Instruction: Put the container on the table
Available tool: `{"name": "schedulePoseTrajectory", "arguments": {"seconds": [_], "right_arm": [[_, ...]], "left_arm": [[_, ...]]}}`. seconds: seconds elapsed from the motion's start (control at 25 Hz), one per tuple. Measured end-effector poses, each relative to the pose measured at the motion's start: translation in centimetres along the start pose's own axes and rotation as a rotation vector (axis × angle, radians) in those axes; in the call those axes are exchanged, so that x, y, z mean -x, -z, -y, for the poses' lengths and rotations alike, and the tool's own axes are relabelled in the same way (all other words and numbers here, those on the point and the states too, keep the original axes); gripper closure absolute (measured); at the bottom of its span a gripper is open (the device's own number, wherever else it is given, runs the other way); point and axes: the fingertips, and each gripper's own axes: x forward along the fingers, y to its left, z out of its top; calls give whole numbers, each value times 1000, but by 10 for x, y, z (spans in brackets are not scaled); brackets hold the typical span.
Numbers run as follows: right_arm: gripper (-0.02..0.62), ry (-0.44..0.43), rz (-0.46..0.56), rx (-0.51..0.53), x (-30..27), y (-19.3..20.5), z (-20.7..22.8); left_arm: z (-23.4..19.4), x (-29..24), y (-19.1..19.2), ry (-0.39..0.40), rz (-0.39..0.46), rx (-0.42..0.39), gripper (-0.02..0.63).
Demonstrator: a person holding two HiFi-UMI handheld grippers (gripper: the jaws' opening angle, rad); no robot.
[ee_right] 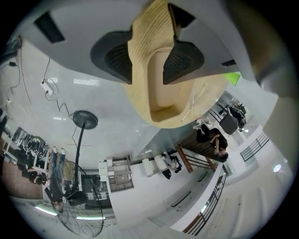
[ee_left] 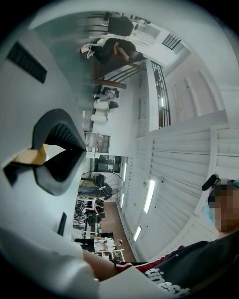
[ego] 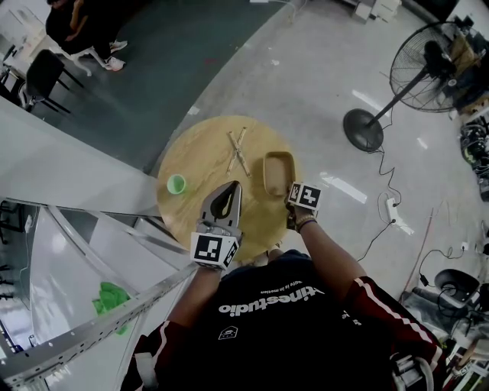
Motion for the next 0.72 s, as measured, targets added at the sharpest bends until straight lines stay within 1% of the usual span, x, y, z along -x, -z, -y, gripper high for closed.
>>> {"name": "schedulePoseTrajectory", "arguments": {"seconds": [0.08,0.16,0.28,0.4,0.56,0.72], "right_arm": [[376,5,54,54,11,-10,-3],[377,-3,124,140,24,-20,-10],[383,-40,247,271,52,-39,-29],[390,-82,366,379,92,-58,-55],[391,-146,514,479,153,-76,-92],[391,-221,650,546,215,-86,-131]], "left_arm": [[-2,2,0,-5,1,6,583],[-5,5,-2,-15,1,14,583],[-7,9,-9,-33,8,30,583],[-8,15,-17,-45,17,28,583],[-12,27,-25,-49,35,7,583],[-14,43,-45,-54,74,4,581]]}}
